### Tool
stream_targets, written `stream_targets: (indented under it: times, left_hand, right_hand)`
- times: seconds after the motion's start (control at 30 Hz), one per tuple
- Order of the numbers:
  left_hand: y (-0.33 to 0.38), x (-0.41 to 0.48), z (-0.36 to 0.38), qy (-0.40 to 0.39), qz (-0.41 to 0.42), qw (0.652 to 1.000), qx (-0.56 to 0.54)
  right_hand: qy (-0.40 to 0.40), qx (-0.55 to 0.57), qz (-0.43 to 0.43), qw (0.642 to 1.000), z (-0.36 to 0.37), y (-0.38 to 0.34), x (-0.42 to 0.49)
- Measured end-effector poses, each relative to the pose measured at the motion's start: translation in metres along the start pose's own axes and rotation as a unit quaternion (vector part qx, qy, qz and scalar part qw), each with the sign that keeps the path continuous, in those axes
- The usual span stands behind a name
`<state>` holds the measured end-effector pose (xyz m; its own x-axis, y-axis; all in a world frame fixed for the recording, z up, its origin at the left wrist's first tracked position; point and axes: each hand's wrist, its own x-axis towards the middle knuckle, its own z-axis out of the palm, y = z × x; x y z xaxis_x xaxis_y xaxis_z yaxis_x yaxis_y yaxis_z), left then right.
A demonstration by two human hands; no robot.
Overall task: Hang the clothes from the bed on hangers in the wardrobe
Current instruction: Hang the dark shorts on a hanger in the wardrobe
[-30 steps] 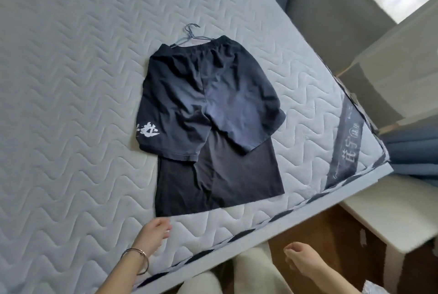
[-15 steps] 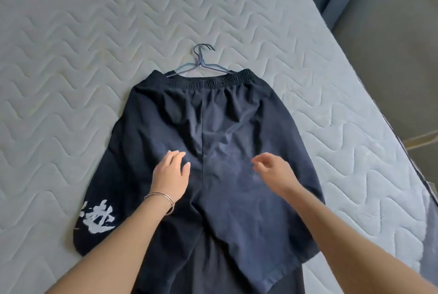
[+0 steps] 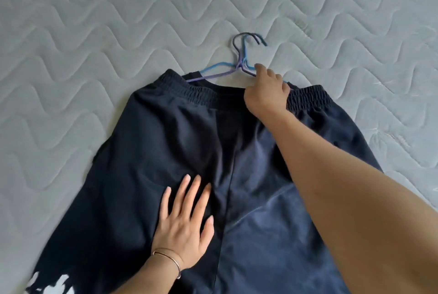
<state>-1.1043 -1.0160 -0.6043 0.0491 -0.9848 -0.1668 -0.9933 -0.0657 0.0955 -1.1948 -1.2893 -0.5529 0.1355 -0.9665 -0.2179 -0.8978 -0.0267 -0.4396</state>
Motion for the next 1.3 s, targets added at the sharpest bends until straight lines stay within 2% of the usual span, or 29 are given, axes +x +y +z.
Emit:
stream_targets:
  times: [0.13,0.33,0.5,0.6,0.63,0.7,0.73,0.83,0.87,0.93,0.97,1.07,1.17,1.3]
  left_hand:
    - [0.0,0.001,0.001,0.018,0.006,1.0,0.002]
    - [0.0,0.002,0.002,0.051,0.003,0.999,-0.003]
    - [0.004,0.001,-0.005,0.044,-0.017,0.999,-0.01]
    - [0.018,-0.005,-0.028,-0.026,-0.069,0.996,-0.043]
    - [0.026,-0.008,-0.039,-0.05,-0.093,0.988,-0.11]
    - [0.043,-0.027,-0.076,-0.078,-0.127,0.941,-0.303]
    - [0.05,-0.043,-0.1,-0.033,-0.12,0.919,-0.373]
    - [0.056,-0.107,-0.187,0.148,-0.118,0.85,-0.491]
    - [0.056,-0.127,-0.219,0.166,-0.113,0.827,-0.526]
    - [0.056,-0.164,-0.284,0.132,-0.096,0.786,-0.597]
    - [0.055,-0.181,-0.314,0.1,-0.086,0.769,-0.626]
    - [0.052,-0.232,-0.394,0.064,-0.064,0.761,-0.643]
    - [0.045,-0.282,-0.453,0.112,-0.068,0.733,-0.667]
    - [0.021,-0.347,-0.516,0.175,-0.111,0.706,-0.677]
  right_hand:
    - [0.054,-0.02,-0.026,0.998,-0.005,0.001,0.002]
    - [0.07,0.109,-0.096,0.987,-0.059,-0.004,-0.043]
    - [-0.004,0.245,-0.078,0.966,-0.092,0.01,-0.141]
    - [-0.054,0.312,-0.049,0.947,-0.106,0.015,-0.21]
    - [-0.056,0.33,-0.034,0.942,-0.112,0.013,-0.23]
    - [-0.065,0.359,-0.007,0.931,-0.127,0.004,-0.267]
    - [-0.073,0.37,0.0,0.926,-0.136,-0.004,-0.286]
    - [-0.09,0.39,-0.011,0.916,-0.168,-0.035,-0.347]
    - [-0.093,0.398,-0.015,0.913,-0.18,-0.047,-0.367]
    - [-0.098,0.415,-0.028,0.904,-0.205,-0.072,-0.408]
    - [-0.101,0.423,-0.037,0.9,-0.218,-0.086,-0.429]
    - [-0.114,0.436,-0.08,0.889,-0.251,-0.13,-0.49]
    - [-0.131,0.402,-0.166,0.891,-0.282,-0.177,-0.544]
    - [-0.169,0.26,-0.286,0.907,-0.324,-0.227,-0.601]
